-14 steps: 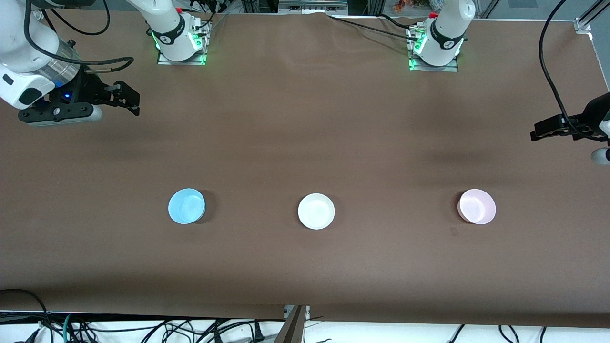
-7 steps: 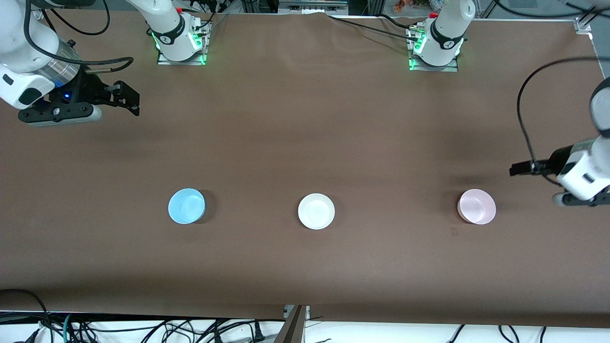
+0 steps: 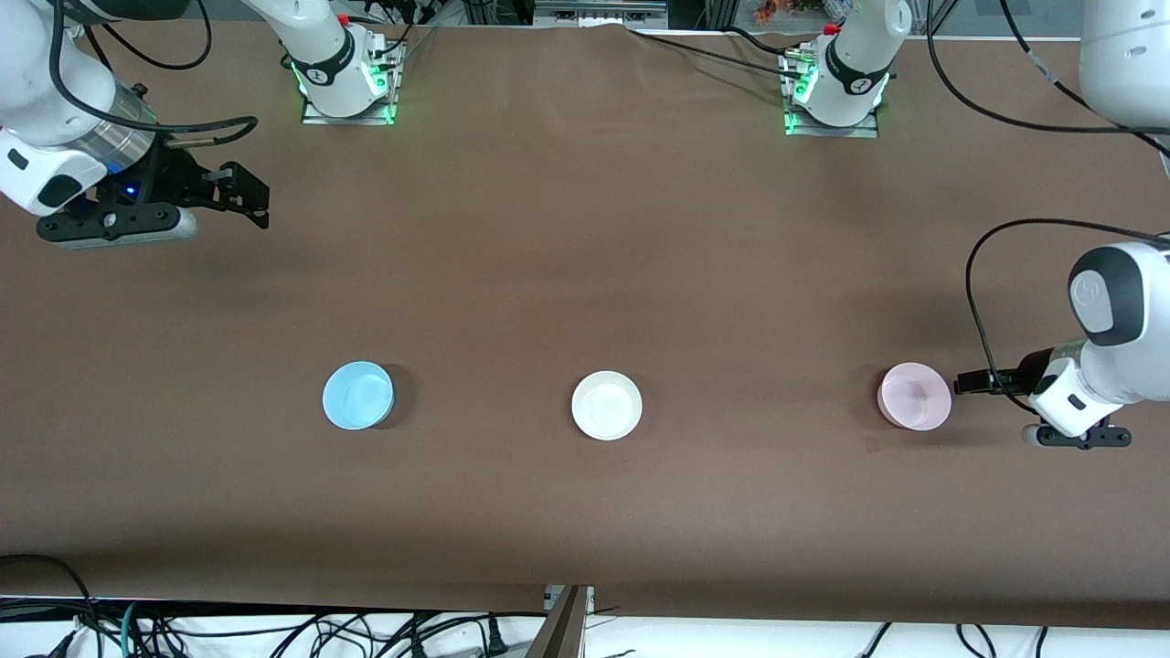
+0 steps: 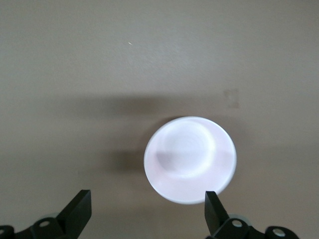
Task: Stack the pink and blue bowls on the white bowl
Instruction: 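Reach the left gripper to the pink bowl and grasp its rim, then carry the pink bowl with the left gripper while the right gripper grasps blue, then lower the pink bowl into the white bowl and open the left gripper, then raise the left gripper away while the right gripper lifts the blue bowl, then move the blue bowl with the right gripper over the pink bowl, then lower the blue bowl into the pink bowl and open the right gripper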
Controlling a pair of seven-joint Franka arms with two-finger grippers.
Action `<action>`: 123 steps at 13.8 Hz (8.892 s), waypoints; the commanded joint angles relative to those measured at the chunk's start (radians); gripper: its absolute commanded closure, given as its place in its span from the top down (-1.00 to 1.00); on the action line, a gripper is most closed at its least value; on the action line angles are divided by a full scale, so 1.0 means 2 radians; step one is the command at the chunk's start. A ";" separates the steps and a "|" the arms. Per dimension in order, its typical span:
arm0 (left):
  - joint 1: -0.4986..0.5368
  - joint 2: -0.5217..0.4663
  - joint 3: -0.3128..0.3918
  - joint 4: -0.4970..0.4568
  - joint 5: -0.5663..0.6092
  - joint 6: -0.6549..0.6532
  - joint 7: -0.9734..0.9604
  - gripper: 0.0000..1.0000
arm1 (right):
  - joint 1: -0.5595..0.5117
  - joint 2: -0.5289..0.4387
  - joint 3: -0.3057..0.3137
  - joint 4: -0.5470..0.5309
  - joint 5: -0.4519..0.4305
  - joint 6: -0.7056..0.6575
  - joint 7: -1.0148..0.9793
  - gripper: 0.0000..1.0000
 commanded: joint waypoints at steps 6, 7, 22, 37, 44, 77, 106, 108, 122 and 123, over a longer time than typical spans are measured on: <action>0.008 0.049 -0.001 -0.021 -0.060 0.063 0.018 0.99 | -0.008 0.014 0.002 0.013 0.003 -0.002 0.006 0.99; 0.008 0.049 -0.001 -0.028 -0.059 0.066 0.019 0.98 | -0.009 0.019 0.002 0.015 0.003 0.000 0.005 0.99; 0.010 0.044 0.005 -0.028 -0.073 0.039 0.028 -0.97 | -0.015 0.320 0.001 0.045 -0.004 0.281 -0.028 0.99; -0.088 0.032 -0.113 0.046 -0.112 -0.020 -0.153 -1.00 | -0.033 0.362 0.001 0.045 0.003 0.290 -0.069 -0.39; -0.196 0.077 -0.134 0.081 -0.086 0.073 -0.293 -1.00 | -0.038 0.359 0.004 0.091 0.037 0.228 -0.059 -1.00; -0.249 0.155 -0.131 0.147 -0.037 0.115 -0.432 -0.34 | 0.031 0.355 0.007 0.171 0.044 0.131 0.088 -1.00; -0.032 -0.171 -0.072 0.122 0.045 -0.350 -0.161 1.00 | 0.233 0.499 0.001 0.309 0.078 0.324 0.504 -1.00; -0.032 -0.171 -0.073 0.122 0.044 -0.350 -0.161 1.00 | 0.236 0.500 0.001 0.309 0.069 0.322 0.504 -1.00; -0.031 -0.168 -0.073 0.123 0.038 -0.350 -0.161 1.00 | 0.237 0.507 0.001 0.306 0.044 0.323 0.501 -0.74; -0.031 -0.168 -0.073 0.123 0.038 -0.350 -0.160 1.00 | 0.237 0.507 0.001 0.307 0.044 0.323 0.501 -0.67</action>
